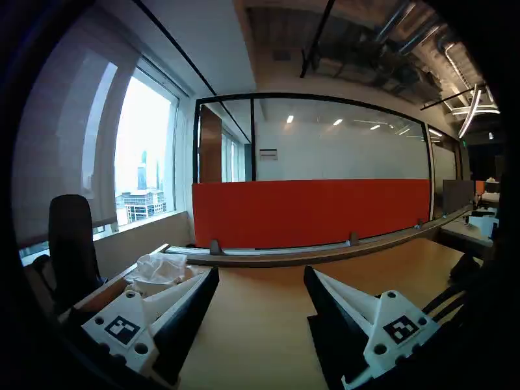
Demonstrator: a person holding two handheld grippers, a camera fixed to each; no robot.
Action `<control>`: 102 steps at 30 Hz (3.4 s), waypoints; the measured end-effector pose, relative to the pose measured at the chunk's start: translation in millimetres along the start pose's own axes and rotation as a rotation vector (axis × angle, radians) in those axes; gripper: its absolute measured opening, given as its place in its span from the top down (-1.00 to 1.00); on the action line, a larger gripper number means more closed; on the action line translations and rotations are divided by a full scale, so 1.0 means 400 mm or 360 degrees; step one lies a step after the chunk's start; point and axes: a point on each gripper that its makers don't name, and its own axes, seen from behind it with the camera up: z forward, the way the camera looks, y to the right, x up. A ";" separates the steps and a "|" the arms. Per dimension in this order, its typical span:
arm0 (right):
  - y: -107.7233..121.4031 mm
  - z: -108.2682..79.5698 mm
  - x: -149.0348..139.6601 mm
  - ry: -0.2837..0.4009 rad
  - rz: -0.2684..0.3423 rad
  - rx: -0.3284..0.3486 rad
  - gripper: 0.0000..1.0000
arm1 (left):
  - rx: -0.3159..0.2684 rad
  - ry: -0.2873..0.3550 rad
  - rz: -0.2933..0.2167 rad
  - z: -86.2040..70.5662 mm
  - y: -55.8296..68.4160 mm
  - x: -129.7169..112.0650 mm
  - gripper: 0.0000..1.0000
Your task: Fold towel
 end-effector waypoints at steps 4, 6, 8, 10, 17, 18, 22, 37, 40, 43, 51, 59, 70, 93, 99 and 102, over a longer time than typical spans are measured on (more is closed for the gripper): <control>0.000 -0.004 0.052 0.0011 -0.0014 -0.0008 -1.00 | -0.0021 -0.0013 0.0009 0.002 0.015 0.030 -0.93; -0.001 -0.006 0.067 0.0007 -0.0020 -0.0007 -1.00 | -0.0036 -0.0025 0.0014 0.002 0.024 0.039 -0.93; -0.002 -0.007 0.073 -0.0007 -0.0027 -0.0003 -1.00 | -0.0058 -0.0041 0.0019 0.002 0.034 0.042 -0.93; -0.005 -0.008 0.079 -0.0022 -0.0037 0.0009 -1.00 | -0.0081 -0.0059 0.0030 0.001 0.043 0.044 -0.93; -0.029 -0.014 0.080 -0.0097 -0.0104 0.0106 -1.00 | -0.0175 -0.0137 0.0081 -0.004 0.070 0.036 -0.94; -0.034 -0.015 0.078 -0.0111 -0.0117 0.0124 -1.00 | -0.0192 -0.0149 0.0088 -0.004 0.074 0.034 -0.94; -0.057 -0.021 0.063 -0.0176 -0.0179 0.0213 -1.00 | -0.0269 -0.0205 0.0130 -0.008 0.092 0.021 -0.94; -0.155 -0.064 0.009 -0.0407 -0.0378 0.0570 -1.00 | -0.0578 -0.0375 0.0228 -0.034 0.174 -0.043 -0.93; -0.166 -0.071 -0.007 -0.0454 -0.0398 0.0621 -1.00 | -0.0634 -0.0414 0.0249 -0.038 0.188 -0.062 -0.93; -0.174 -0.074 -0.018 -0.0489 -0.0420 0.0662 -1.00 | -0.0675 -0.0441 0.0273 -0.041 0.199 -0.075 -0.94; -0.191 -0.081 -0.040 -0.0545 -0.0463 0.0754 -1.00 | -0.0750 -0.0481 0.0318 -0.044 0.227 -0.100 -0.94; -0.208 -0.095 -0.099 -0.0614 -0.0475 0.0818 -1.00 | -0.0785 -0.0521 0.0344 -0.050 0.253 -0.146 -0.93; -0.229 -0.109 -0.194 -0.0713 -0.0488 0.0865 -1.00 | -0.0838 -0.0601 0.0369 -0.062 0.291 -0.247 -0.93; -0.280 -0.153 -0.421 -0.0918 -0.0516 0.0975 -1.00 | -0.0954 -0.0875 0.0440 -0.108 0.330 -0.495 -0.93; -0.290 -0.166 -0.475 -0.0966 -0.0533 0.0997 -1.00 | -0.0985 -0.0923 0.0457 -0.112 0.342 -0.535 -0.94; -0.292 -0.172 -0.500 -0.0994 -0.0534 0.1001 -1.00 | -0.1000 -0.0950 0.0458 -0.115 0.345 -0.553 -0.93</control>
